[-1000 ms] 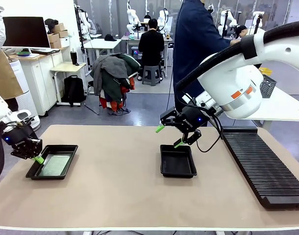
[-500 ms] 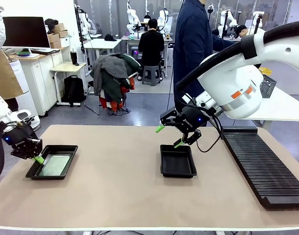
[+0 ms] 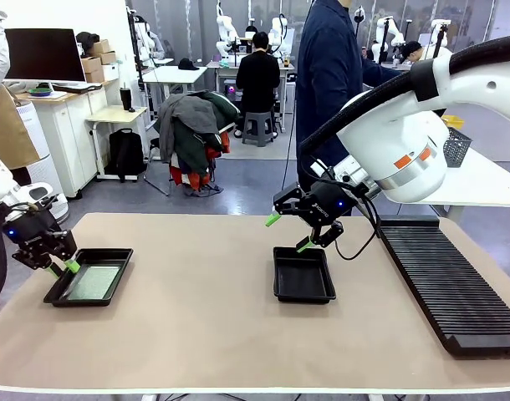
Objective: Inspect and transfer BCBs to ESD trays.
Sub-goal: Pick up the ESD tray and place it on the left side of the table.
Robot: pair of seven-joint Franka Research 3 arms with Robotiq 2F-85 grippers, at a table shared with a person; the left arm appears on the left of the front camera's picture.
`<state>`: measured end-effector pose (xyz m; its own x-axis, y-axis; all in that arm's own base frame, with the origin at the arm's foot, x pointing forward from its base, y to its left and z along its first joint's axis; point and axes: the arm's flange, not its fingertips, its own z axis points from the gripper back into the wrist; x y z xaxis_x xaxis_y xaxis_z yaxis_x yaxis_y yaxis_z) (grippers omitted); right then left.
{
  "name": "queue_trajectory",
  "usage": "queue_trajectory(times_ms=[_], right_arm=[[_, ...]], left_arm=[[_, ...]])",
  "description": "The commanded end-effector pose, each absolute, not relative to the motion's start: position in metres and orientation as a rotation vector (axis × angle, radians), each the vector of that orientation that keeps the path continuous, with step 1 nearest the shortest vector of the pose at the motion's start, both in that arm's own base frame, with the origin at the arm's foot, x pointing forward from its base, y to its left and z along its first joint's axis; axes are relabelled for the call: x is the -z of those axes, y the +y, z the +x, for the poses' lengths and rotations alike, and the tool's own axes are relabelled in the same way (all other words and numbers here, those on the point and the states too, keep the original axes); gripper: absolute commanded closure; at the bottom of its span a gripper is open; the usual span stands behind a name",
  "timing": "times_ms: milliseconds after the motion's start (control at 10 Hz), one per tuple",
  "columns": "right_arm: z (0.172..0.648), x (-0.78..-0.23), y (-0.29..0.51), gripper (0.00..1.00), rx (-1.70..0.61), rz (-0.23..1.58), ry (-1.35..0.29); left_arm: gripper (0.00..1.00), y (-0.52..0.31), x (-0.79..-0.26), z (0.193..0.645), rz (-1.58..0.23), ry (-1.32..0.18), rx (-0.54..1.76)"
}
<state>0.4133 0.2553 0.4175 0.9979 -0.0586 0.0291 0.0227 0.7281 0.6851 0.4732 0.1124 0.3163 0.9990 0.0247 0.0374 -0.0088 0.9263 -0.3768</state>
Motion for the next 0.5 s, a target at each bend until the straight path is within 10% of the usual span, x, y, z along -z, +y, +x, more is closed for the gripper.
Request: queue_trajectory(times_ms=[0, 400], right_arm=[[0.417, -0.418, 0.258, 0.0, 0.066, 0.73, -0.053], [0.417, -0.418, 0.258, 0.0, 0.066, 0.73, -0.053]], left_arm=[[0.38, 0.111, -0.328, 0.47, -0.329, -0.013, -0.032], [0.05, 0.1, -0.37, 0.466, -0.233, 0.017, -0.013]])
